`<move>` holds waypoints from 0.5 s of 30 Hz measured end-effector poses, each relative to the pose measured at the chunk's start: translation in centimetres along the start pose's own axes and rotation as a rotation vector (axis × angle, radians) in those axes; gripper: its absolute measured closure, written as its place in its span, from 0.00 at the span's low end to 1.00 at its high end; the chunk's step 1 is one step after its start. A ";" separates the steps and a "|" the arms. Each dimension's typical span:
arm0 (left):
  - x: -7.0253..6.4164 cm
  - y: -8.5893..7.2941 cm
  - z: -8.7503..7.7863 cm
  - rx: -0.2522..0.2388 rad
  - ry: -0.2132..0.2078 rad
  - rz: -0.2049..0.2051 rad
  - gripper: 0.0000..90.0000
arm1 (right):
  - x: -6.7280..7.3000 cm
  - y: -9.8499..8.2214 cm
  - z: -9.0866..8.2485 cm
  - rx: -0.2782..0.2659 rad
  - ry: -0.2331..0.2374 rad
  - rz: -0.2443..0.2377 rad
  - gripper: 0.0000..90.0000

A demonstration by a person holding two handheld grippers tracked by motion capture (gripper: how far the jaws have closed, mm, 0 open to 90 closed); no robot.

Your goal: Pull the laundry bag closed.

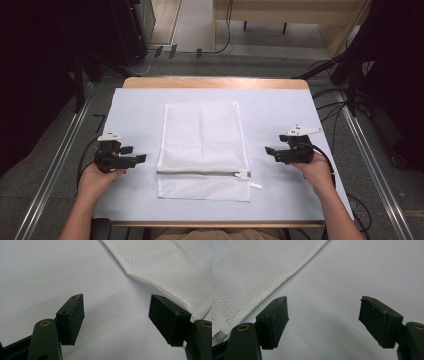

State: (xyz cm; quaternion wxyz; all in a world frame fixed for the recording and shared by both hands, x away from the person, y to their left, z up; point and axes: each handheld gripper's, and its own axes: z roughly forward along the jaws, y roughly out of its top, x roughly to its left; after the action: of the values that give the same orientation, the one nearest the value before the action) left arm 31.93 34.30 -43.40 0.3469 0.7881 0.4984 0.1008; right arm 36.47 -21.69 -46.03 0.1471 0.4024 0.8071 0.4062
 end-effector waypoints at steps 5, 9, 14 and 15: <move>0.0 -0.1 0.2 0.008 0.024 -0.010 0.30 | -0.1 -0.1 0.0 0.006 -0.002 0.007 0.27; 0.1 -0.1 0.3 0.014 0.030 -0.011 0.29 | -0.2 -0.1 0.1 0.010 0.000 0.008 0.26; 0.1 -0.2 0.4 0.024 0.046 0.001 0.29 | -0.3 -0.2 0.2 0.023 0.000 0.016 0.25; 0.1 -0.3 0.5 0.025 0.047 0.002 0.29 | -0.4 -0.2 0.2 0.025 0.001 0.017 0.25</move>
State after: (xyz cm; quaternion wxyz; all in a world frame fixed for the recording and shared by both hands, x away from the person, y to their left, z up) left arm 32.04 34.27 -43.92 0.3251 0.7902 0.5070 0.1136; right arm 36.69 -21.94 -46.36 0.1382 0.4111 0.8087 0.3974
